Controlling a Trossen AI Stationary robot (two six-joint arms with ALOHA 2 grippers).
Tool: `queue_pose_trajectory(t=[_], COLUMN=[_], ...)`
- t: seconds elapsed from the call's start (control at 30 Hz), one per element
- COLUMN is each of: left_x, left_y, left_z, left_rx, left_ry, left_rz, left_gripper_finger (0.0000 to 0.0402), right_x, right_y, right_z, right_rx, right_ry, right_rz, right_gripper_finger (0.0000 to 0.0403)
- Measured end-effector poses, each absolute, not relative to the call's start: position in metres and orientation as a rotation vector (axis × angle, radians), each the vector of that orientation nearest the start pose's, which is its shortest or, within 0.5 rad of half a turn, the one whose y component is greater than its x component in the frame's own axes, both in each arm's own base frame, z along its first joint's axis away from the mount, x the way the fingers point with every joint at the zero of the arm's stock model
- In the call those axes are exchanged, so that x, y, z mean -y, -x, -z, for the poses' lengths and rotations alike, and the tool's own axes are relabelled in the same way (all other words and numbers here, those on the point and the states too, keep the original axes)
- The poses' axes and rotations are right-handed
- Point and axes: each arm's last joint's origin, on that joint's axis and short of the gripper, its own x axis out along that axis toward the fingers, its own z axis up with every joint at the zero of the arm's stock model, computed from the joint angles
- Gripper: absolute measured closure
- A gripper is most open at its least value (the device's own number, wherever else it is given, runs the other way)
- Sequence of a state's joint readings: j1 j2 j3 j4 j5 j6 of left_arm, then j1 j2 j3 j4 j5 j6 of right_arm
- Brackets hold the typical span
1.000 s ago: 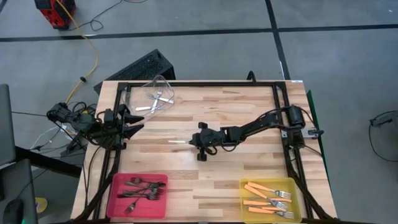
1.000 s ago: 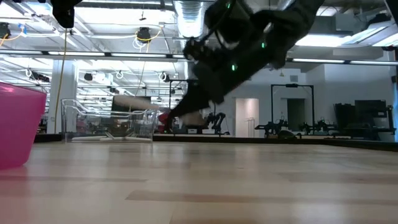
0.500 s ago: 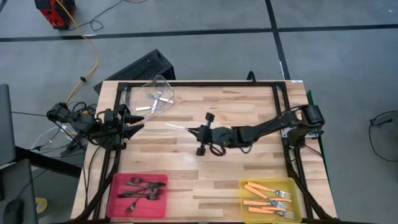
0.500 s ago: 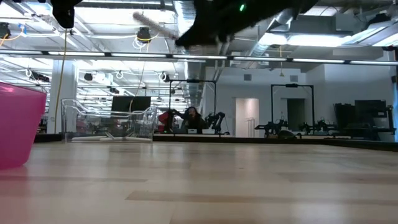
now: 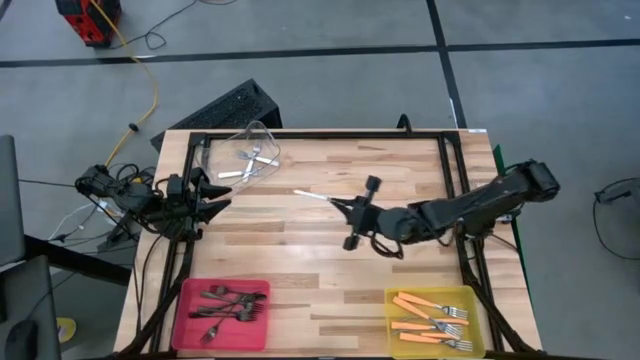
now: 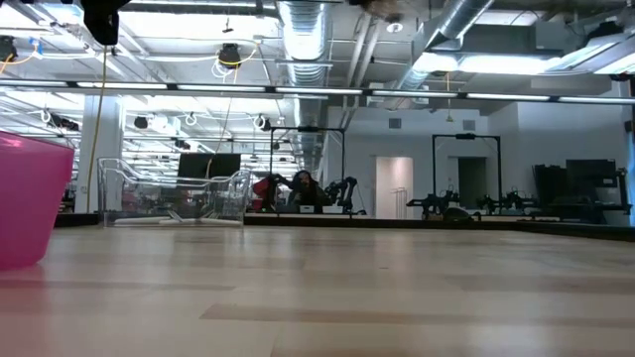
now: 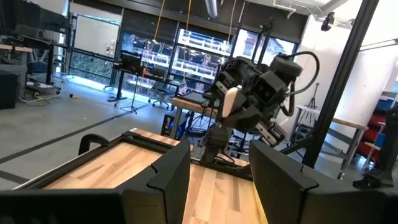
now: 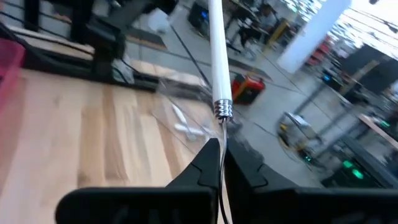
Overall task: Sort silverware by color (type)
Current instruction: Put the white fork into the transparent bin
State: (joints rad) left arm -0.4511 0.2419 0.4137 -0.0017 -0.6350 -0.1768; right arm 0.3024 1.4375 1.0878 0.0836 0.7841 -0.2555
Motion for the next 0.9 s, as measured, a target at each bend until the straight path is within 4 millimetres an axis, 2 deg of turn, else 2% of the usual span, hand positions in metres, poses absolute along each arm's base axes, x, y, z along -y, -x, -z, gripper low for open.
queue_pose_trajectory(t=[0.13, 0.23, 0.33, 0.43, 0.57, 0.67, 0.8, 0.9], left_x=[0.021, 0.021, 0.021, 0.021, 0.021, 0.021, 0.021, 0.021], left_y=[-0.084, -0.084, -0.084, -0.084, -0.084, -0.084, -0.084, -0.084], left_z=[-0.283, -0.283, -0.283, -0.283, -0.283, -0.283, -0.283, -0.283], left_rx=[0.162, 0.161, 0.159, 0.16, 0.161, 0.16, 0.16, 0.158], left_ry=[0.264, 0.263, 0.262, 0.256, 0.255, 0.255, 0.263, 0.263], left_rz=[-0.17, -0.171, -0.171, -0.171, -0.171, -0.171, -0.171, -0.171], left_gripper_finger=[0.025, 0.025, 0.025, 0.025, 0.025, 0.025, 0.025, 0.025], right_x=[-0.087, -0.096, -0.102, -0.101, -0.101, -0.101, -0.098, -0.093], right_y=[-0.286, -0.266, -0.247, -0.238, -0.249, -0.261, -0.279, -0.294], right_z=[-0.321, -0.313, -0.296, -0.27, -0.231, -0.202, -0.177, -0.166], right_rx=[-0.329, -0.319, -0.301, -0.275, -0.23, -0.202, -0.104, -0.022], right_ry=[0.382, 0.361, 0.309, 0.218, 0.127, 0.129, 0.098, 0.085], right_rz=[0.518, 0.567, 0.617, 0.665, 0.688, 0.697, 0.704, 0.622], right_gripper_finger=[0.037, 0.0373, 0.0373, 0.0368, 0.0372, 0.0372, 0.0367, 0.0369])
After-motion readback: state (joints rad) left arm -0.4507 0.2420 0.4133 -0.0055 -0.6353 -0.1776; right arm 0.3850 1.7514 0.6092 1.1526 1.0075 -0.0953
